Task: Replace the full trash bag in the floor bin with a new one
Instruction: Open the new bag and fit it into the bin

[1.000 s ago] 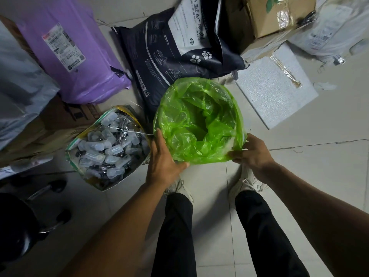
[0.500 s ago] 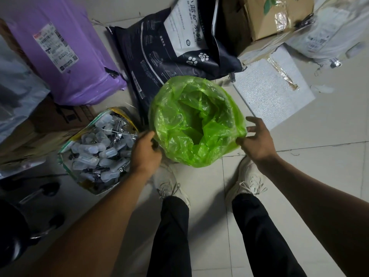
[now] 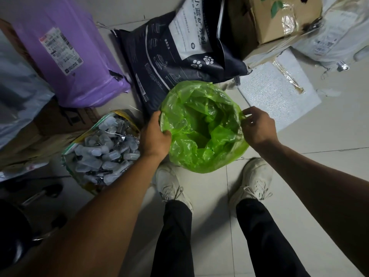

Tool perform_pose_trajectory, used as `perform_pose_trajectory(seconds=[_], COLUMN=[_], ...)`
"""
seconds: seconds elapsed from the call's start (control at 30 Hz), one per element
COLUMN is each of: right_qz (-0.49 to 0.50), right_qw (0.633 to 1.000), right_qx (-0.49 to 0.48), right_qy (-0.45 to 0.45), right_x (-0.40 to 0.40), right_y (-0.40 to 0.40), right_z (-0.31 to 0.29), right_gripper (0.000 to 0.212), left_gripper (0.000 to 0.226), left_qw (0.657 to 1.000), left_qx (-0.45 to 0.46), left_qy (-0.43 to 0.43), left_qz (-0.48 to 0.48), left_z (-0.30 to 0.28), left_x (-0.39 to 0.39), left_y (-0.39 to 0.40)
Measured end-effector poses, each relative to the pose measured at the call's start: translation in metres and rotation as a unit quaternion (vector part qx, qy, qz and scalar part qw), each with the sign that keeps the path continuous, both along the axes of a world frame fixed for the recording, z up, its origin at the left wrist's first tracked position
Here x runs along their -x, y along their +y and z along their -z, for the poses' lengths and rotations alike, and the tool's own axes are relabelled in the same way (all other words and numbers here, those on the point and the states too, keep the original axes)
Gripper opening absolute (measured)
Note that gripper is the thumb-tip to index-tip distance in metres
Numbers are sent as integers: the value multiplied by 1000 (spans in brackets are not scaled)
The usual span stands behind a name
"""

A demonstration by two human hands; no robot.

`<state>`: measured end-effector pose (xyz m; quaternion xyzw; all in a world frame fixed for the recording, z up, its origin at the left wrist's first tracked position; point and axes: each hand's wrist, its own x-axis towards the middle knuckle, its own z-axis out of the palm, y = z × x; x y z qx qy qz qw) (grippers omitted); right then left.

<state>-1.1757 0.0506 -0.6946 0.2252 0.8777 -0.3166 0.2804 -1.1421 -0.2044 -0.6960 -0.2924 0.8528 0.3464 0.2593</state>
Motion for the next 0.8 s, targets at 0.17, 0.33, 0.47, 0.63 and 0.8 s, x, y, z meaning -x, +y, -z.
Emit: perform_pose_trajectory(seconds=[0.17,0.33,0.47,0.63,0.8], right_qz=[-52,-272,-487,-543,-552], right_qw=[994,952,874,835,829], right_qx=[-39,33,1,-63,-72], right_qy=[86,133,-9,-64,-56], right_x=[-7,-13,-5,11,14], right_y=[-8,-43,-86,-107,-107], right_z=[-8,-24,7,55,87], right_gripper=[37,38,59,85,100], left_gripper=[57,74,77,91,87], left_qw=[1000,998,995,989,977], left_qx=[-2,14,25,4,-33], left_qy=[-5,17,47,82,119], left_qz=[20,55,83,127,172], left_z=[0,-9,-2,9,24], left_x=[-6,-1,-2,4,11], left_y=[-5,-3,-6,-12,-21])
